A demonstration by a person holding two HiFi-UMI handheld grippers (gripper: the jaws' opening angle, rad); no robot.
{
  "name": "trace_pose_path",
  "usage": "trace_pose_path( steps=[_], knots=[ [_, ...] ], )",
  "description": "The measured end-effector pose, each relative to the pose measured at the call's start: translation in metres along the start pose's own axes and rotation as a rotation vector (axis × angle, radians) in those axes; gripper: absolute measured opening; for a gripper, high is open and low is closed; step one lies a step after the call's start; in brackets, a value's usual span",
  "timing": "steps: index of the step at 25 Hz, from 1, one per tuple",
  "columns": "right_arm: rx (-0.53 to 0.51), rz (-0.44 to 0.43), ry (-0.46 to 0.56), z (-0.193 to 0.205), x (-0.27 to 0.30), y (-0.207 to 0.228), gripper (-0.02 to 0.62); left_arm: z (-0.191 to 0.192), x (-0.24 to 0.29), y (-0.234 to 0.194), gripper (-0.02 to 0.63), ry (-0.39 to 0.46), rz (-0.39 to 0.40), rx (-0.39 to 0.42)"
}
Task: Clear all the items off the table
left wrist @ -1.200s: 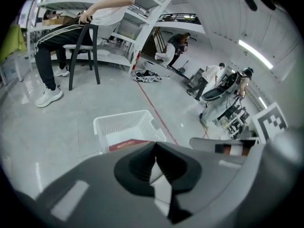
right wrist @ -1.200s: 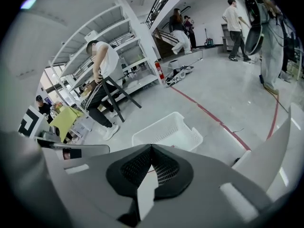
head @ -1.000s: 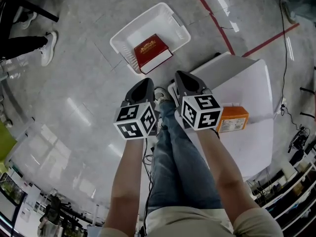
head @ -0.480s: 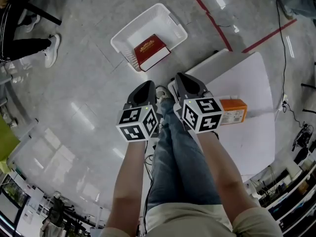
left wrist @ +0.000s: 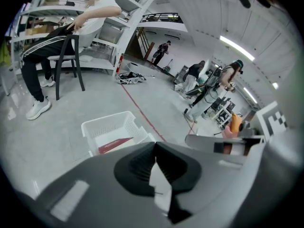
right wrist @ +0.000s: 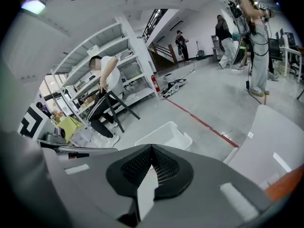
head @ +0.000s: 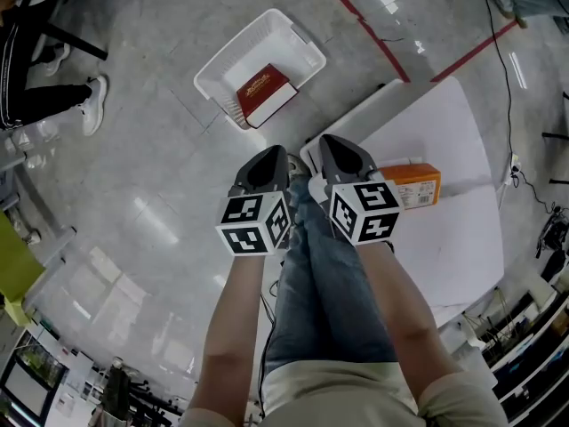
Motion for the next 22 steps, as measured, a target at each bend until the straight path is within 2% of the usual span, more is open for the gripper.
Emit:
trace_pose_path(
  steps=[11,22],
  knots=[
    [0.055,0.106,0.069,0.015,-0.061,0.028,-0.002,0.017,-0.005,0.049,0.009,-0.052,0.086,0.082],
    [0.099,0.239,0.094,0.047,-0.131,0.073,0.000,0.056,-0.006,0.112,0.011,-0.160,0.192,0.179]
  ],
)
Point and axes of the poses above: the fingertips, and each gripper's own axes: x forward along the fingers, y to its right, z out of its underside, the point moved 3 cm from there along -x, backward along the fingers, and after that the axes turned 2 degrees about -x, right-handed, at the moved point
